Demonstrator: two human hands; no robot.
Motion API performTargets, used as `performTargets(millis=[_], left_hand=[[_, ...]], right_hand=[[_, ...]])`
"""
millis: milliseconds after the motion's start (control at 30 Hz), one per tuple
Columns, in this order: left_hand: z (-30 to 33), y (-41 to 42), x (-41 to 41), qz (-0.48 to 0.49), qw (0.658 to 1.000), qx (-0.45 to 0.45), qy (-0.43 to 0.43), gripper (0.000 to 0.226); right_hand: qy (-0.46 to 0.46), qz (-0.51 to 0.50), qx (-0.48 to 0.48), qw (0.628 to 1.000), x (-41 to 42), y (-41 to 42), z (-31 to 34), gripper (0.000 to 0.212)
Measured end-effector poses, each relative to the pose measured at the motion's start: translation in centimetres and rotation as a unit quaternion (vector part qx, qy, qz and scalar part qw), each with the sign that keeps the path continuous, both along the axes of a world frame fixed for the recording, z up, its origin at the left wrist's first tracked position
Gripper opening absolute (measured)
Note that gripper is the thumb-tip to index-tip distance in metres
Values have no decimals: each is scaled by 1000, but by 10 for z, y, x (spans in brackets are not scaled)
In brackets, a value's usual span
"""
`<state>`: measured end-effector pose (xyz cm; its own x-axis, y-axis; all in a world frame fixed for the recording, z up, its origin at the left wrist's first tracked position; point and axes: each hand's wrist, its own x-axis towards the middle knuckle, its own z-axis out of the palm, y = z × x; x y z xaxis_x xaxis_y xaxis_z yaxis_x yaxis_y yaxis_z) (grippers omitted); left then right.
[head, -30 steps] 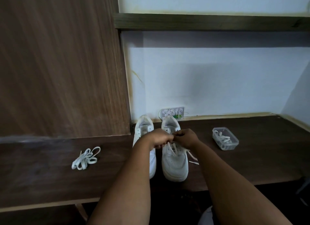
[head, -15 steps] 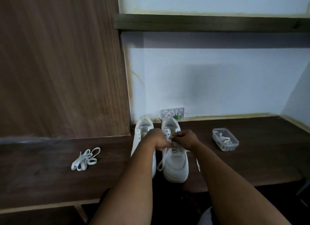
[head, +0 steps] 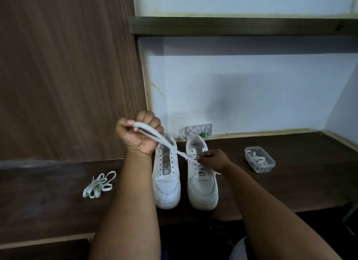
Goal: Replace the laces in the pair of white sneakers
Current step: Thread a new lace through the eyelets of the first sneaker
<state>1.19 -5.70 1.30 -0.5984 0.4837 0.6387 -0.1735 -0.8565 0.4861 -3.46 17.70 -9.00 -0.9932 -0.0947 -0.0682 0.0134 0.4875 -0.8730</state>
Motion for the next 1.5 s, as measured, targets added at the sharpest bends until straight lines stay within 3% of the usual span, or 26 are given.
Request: performTargets(millis=[67, 100, 133, 167, 233, 267, 300, 400, 533, 567, 700, 733, 800, 867, 900, 967, 1033, 1100, 1167, 1200, 1233, 1267, 1333, 1400, 1500], left_hand=[[1, -9, 4, 29, 997, -68, -36, 33], [1, -9, 2, 74, 979, -172, -74, 37], [5, -6, 0, 140, 930, -320, -116, 38], [5, -2, -4, 218, 834, -494, -116, 36], [-4, 10, -14, 317, 524, -790, -16, 19], [-13, 20, -19, 345, 412, -842, 47, 20], [-23, 28, -23, 375, 368, -847, 81, 25], [-41, 60, -25, 384, 417, -819, 94, 33], [-63, 90, -26, 279, 356, -877, 163, 43], [-67, 91, -28, 264, 363, -880, 157, 37], [-53, 82, -34, 290, 452, -841, 67, 18], [-50, 78, -35, 305, 449, -838, 60, 19], [-50, 72, -38, 322, 414, -847, 88, 22], [-56, 72, -36, 364, 412, -828, 110, 28], [-60, 77, -33, 394, 433, -803, 111, 32], [-63, 91, -31, 421, 514, -742, 86, 37], [-60, 106, -29, 401, 604, -688, -3, 23], [-47, 111, -24, 359, 684, -612, -167, 12], [-40, 100, -32, 336, 760, -428, -354, 23], [-38, 89, -37, 350, 776, -321, -416, 24], [-39, 77, -44, 396, 766, -239, -447, 19], [-37, 67, -49, 463, 740, -213, -440, 11], [-39, 52, -50, 583, 652, -300, -380, 41], [-42, 47, -48, 634, 558, -426, -324, 63], [-50, 48, -48, 627, 484, -559, -242, 73]], right_hand=[[-6, 12, -20, 1000, 2, 2, 0, 5], [-11, 11, -29, 999, 3, 2, 1, 7], [-16, 3, -42, 999, 5, 3, 3, 9], [-21, -14, -60, 998, 6, 4, 5, 13], [-24, -77, -108, 991, 5, 8, 8, 22], [-10, -111, -112, 987, 3, 11, 9, 27], [14, -136, -87, 987, -1, 16, 9, 33], [22, -120, 93, 988, 2, 29, 6, 33], [-37, 6, 96, 995, 10, 30, -2, 40], [-37, 26, 92, 995, 11, 28, -1, 39], [-60, 61, 193, 978, 11, 27, 6, 28], [-75, 66, 213, 972, 10, 26, 10, 27], [-104, 24, 175, 979, 8, 25, 18, 26], [-96, -62, 78, 990, 8, 22, 33, 26], [-69, -81, 40, 993, 8, 19, 42, 25], [17, -85, -21, 996, 7, 6, 56, 17], [72, -98, -228, 966, 12, -11, 67, 8], [135, -115, -390, 904, 16, -16, 77, 19], [195, -126, -401, 886, 19, -8, 83, 45], [205, -136, -381, 891, 17, -1, 82, 57], [202, -142, -364, 898, 17, 6, 81, 66], [194, -140, -332, 912, 15, 13, 74, 71], [182, -121, -203, 954, 11, 25, 60, 67], [129, -54, -75, 987, 6, 32, 41, 44], [37, 12, 99, 994, 5, 29, 23, 10]])
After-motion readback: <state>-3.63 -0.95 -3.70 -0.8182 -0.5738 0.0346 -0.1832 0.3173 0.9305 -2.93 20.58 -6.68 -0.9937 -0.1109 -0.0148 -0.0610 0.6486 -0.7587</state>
